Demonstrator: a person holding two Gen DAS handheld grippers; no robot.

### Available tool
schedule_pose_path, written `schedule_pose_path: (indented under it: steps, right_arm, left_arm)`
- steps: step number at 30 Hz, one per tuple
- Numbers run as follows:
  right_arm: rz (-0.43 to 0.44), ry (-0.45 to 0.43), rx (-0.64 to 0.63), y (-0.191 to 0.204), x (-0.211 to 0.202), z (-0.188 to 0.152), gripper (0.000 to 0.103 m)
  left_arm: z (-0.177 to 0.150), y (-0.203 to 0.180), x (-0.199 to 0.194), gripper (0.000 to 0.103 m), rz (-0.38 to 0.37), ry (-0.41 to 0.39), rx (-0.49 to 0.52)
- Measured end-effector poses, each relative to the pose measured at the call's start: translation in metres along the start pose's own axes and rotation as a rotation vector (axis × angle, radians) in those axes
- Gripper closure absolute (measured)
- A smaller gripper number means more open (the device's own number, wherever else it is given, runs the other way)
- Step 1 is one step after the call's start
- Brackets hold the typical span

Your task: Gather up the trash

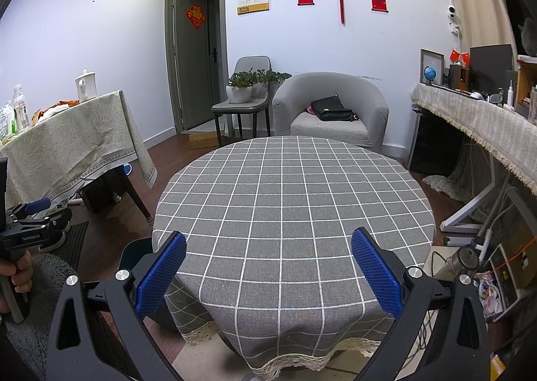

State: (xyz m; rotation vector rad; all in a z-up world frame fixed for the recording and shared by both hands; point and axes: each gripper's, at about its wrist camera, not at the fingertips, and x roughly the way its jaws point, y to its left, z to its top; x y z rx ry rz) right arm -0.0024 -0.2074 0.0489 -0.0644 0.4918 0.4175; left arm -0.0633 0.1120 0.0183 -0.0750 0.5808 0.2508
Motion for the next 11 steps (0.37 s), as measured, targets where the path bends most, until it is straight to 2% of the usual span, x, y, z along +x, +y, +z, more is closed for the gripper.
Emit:
schedule_pose_path:
  steps: [11]
  right_arm:
    - [0.000,0.000,0.001,0.0008,-0.0002,0.0006,0.004]
  left_arm:
    - [-0.0009,-0.0003,0.0008,0.003,0.001,0.004,-0.009]
